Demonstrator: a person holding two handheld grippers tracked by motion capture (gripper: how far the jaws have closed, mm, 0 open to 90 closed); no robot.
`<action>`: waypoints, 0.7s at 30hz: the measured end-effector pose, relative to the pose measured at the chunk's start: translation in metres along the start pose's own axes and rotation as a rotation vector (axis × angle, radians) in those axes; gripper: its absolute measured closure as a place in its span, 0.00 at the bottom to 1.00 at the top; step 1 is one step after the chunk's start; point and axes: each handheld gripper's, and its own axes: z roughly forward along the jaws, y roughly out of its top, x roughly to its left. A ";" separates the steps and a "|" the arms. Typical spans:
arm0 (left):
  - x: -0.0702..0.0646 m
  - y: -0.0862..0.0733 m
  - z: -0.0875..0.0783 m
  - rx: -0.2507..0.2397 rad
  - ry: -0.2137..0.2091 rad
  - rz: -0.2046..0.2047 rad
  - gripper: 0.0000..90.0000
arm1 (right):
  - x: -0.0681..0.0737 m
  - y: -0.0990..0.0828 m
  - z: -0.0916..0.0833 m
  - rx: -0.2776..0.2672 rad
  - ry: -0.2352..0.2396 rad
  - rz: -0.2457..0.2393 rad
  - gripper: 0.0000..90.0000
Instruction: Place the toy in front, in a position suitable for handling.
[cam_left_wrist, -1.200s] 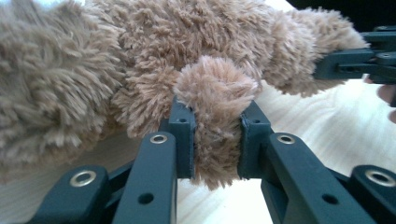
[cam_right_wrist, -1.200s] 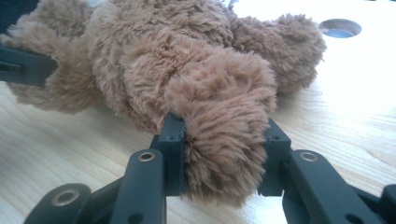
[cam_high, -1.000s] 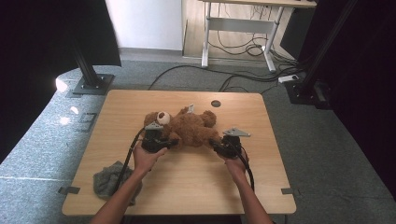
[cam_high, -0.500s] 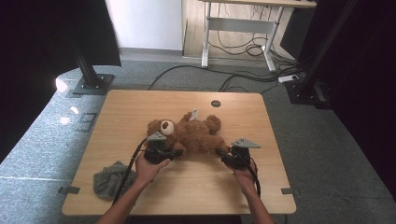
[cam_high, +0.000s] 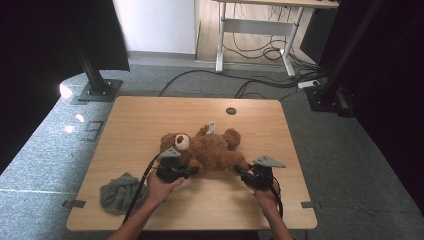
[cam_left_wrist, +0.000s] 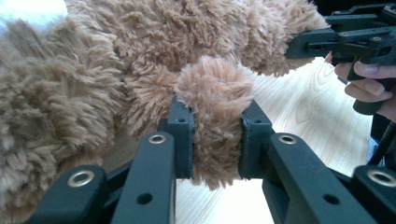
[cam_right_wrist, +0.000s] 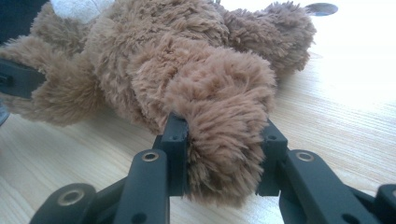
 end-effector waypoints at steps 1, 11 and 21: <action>0.000 0.000 0.000 -0.002 0.002 0.000 0.78 | 0.000 0.000 0.001 -0.002 0.000 0.002 0.70; -0.004 0.005 -0.018 -0.046 0.019 0.048 0.41 | 0.000 0.000 0.005 -0.017 -0.009 -0.009 0.55; 0.019 -0.013 -0.073 -0.085 0.082 0.015 0.26 | 0.001 0.005 0.010 -0.032 -0.016 -0.015 0.39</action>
